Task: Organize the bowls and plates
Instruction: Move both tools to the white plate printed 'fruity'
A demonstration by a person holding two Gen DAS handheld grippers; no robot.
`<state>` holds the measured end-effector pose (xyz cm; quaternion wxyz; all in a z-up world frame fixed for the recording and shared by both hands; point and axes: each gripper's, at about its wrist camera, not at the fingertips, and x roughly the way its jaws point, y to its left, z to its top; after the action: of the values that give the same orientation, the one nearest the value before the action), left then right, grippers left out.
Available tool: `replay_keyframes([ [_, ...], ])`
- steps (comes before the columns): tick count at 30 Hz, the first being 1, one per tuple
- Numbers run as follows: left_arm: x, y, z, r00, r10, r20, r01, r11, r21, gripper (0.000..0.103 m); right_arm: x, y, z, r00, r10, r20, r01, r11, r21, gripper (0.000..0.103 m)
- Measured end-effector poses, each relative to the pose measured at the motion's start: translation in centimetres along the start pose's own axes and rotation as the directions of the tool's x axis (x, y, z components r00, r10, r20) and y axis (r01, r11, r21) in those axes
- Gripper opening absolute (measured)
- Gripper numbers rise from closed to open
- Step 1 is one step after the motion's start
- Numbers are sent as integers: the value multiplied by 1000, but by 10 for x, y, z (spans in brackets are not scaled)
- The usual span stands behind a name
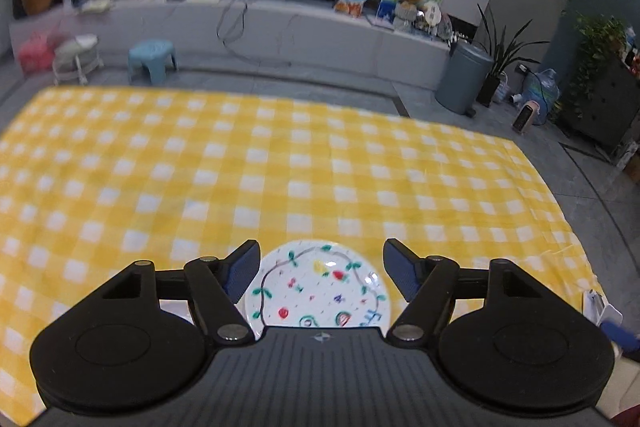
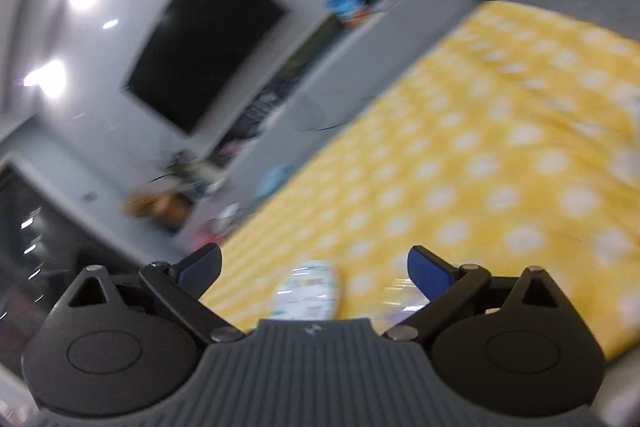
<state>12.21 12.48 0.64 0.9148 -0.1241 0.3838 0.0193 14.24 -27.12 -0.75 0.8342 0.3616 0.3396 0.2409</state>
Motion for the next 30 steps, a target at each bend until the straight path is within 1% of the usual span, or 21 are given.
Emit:
replay_keyframes([
  [1, 5, 7, -2, 1000, -13, -13, 13, 1000, -18, 78, 8, 10, 4, 1000, 18, -15, -18, 1000, -22, 98],
  [2, 7, 15, -5, 999, -24, -29, 23, 999, -39, 74, 16, 19, 7, 999, 25, -31, -27, 999, -44, 98],
  [3, 14, 21, -6, 998, -40, -47, 37, 997, -63, 73, 27, 27, 10, 998, 29, -53, -32, 997, -70, 98],
  [5, 24, 35, -8, 994, -72, -79, 63, 992, -110, 73, 54, 42, 17, 994, 25, -102, -37, 992, -117, 98],
  [6, 29, 41, -10, 992, -77, -97, 63, 989, -133, 73, 68, 46, 20, 992, 23, -123, -40, 990, -137, 98],
  [8, 35, 47, -13, 990, -74, -124, 54, 986, -160, 72, 100, 51, 26, 982, 40, -185, -72, 983, -172, 96],
  [9, 38, 48, -12, 989, -86, -118, 67, 985, -159, 71, 120, 52, 28, 970, 47, -237, -94, 977, -190, 89],
  [10, 40, 49, -11, 988, -109, -112, 91, 983, -158, 71, 138, 51, 28, 958, 42, -285, -104, 973, -206, 76],
  [11, 43, 50, -10, 984, -129, -120, 109, 982, -156, 71, 153, 47, 27, 948, 23, -318, -94, 974, -208, 70],
  [12, 46, 51, -8, 982, -130, -138, 108, 982, -157, 71, 170, 41, 26, 938, -13, -346, -58, 979, -194, 63],
  [13, 48, 53, -8, 983, -114, -144, 91, 983, -159, 71, 186, 32, 25, 924, -36, -381, -31, 985, -168, 57],
  [15, 51, 57, -10, 988, -68, -140, 46, 987, -154, 71, 211, 16, 21, 899, -39, -437, -18, 992, -124, 55],
  [17, 57, 63, -10, 985, -60, -160, 35, 987, -155, 71, 227, 4, 15, 879, -31, -475, -24, 994, -108, 55],
  [18, 61, 66, -9, 982, -72, -173, 43, 986, -163, 71, 233, 0, 11, 884, -50, -465, -5, 993, -117, 55],
  [19, 66, 69, -7, 978, -83, -189, 51, 985, -167, 71, 238, -6, 7, 874, -53, -482, -3, 994, -113, 55],
  [21, 78, 72, -3, 969, -87, -233, 53, 987, -148, 71, 245, -15, 1, 863, -52, -503, 1, 995, -100, 55],
  [23, 87, 73, 0, 962, -62, -264, 36, 994, -103, 71, 249, -22, -3, 848, -46, -527, -2, 996, -90, 55],
  [25, 92, 76, 2, 963, -38, -269, 14, 996, -88, 70, 251, -25, -7, 836, -38, -547, -14, 996, -90, 55],
  [26, 94, 79, 1, 963, -43, -267, 17, 995, -97, 70, 252, -25, -9, 830, -32, -556, -21, 996, -89, 55],
  [28, 100, 84, -1, 952, -85, -293, 48, 990, -131, 70, 256, -27, -14, 815, -29, -579, -18, 997, -76, 55],
  [30, 106, 90, -4, 942, -98, -320, 45, 984, -170, 68, 260, -30, -18, 812, -10, -583, -30, 998, -58, 53],
])
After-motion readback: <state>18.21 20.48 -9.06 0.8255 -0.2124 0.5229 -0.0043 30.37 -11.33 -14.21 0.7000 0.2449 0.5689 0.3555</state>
